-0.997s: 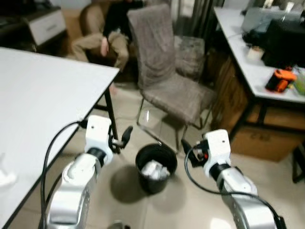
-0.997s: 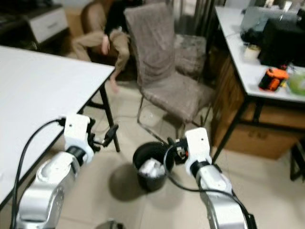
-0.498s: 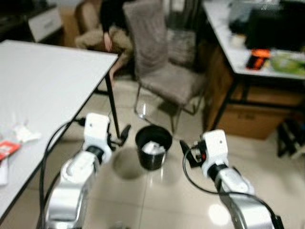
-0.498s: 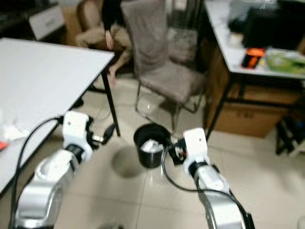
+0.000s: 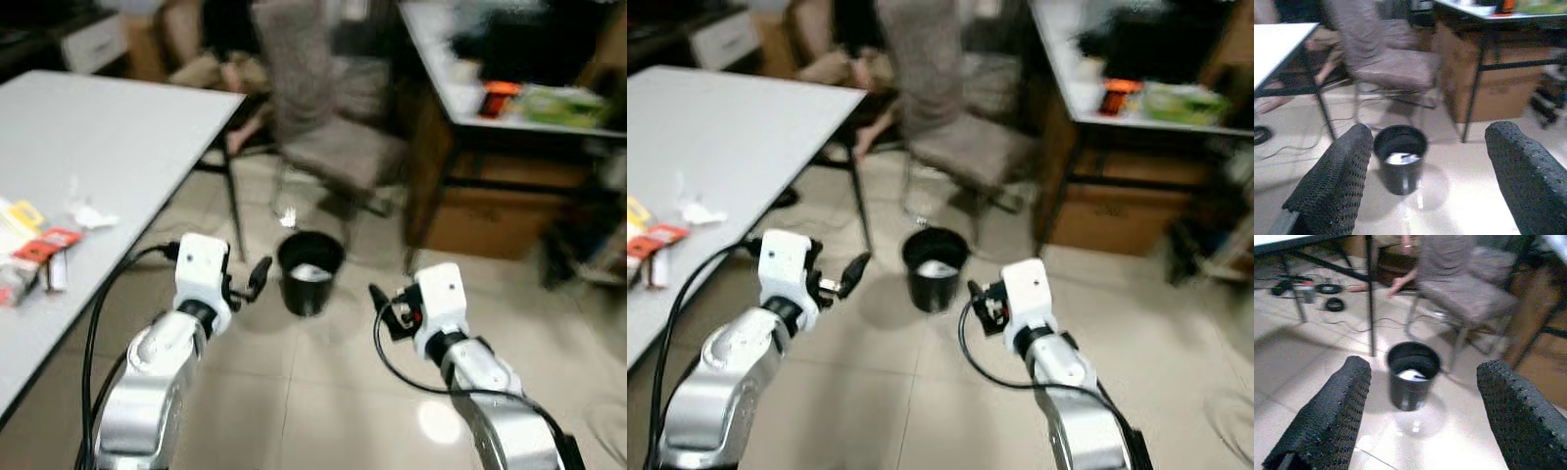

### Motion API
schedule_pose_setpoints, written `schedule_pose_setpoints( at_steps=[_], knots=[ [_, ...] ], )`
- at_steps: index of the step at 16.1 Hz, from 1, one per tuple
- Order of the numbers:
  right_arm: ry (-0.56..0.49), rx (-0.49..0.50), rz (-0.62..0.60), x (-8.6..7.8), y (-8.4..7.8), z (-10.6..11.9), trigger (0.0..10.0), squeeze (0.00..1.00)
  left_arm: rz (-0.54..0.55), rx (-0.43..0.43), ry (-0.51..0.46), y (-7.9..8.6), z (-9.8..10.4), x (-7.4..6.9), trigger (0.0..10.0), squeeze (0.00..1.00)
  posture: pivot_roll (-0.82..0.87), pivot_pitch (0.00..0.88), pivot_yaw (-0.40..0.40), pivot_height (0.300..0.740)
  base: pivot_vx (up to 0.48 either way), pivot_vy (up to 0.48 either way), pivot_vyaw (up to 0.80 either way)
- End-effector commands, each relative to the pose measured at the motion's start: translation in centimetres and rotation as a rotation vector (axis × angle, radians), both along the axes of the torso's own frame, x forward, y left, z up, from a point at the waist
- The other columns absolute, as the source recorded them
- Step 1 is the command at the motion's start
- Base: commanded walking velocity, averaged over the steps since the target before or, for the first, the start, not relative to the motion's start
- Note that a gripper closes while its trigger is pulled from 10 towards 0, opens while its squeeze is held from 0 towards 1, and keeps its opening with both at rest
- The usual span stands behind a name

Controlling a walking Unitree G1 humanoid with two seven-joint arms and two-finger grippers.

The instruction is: Picking trash to rubbish bin

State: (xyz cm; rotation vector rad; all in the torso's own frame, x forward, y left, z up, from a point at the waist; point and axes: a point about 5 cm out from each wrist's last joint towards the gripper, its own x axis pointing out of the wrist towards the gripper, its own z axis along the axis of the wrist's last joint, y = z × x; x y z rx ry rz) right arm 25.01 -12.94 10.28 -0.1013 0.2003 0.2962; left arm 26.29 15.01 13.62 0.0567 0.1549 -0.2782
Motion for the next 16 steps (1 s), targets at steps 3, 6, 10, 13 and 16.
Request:
schedule_pose_setpoints(
  at_steps=[3, 6, 10, 13, 16],
  knots=[
    [-0.070, -0.006, -0.005, 0.1, 0.0, 0.5, 10.0, 0.00, 0.018, 0.016, -0.002, 0.2, -0.1, 0.0, 10.0, 0.00, -0.14, 0.000, -0.043, 0.740, -0.311, 0.000, 0.00],
    [-0.099, 0.002, -0.020, 0.3, -0.2, 0.8, 10.0, 0.00, 0.061, 0.015, -0.043, 0.3, 0.1, 0.0, 10.0, 0.00, -0.14, 0.000, -0.044, 0.740, -0.205, 0.000, 0.00],
    [-0.096, -0.002, 0.071, 0.1, 0.4, 0.9, 10.0, 0.00, 0.142, 0.068, -0.182, 0.8, 1.3, 0.3, 10.0, 0.00, -0.14, 0.000, -0.048, 0.740, 0.000, 0.000, 0.00],
    [-0.098, -0.010, 0.126, 0.1, 1.0, 0.7, 10.0, 0.00, 0.163, 0.096, -0.221, 1.1, 1.8, 0.3, 10.0, 0.00, -0.13, 0.000, -0.059, 0.740, 0.000, 0.000, 0.36],
    [-0.104, -0.011, 0.167, 0.2, 1.5, 0.8, 10.0, 0.00, 0.146, 0.124, -0.228, 1.5, 1.6, 0.2, 10.0, 0.00, -0.11, 0.000, -0.060, 0.740, 0.190, 0.000, 0.65]
  ],
)
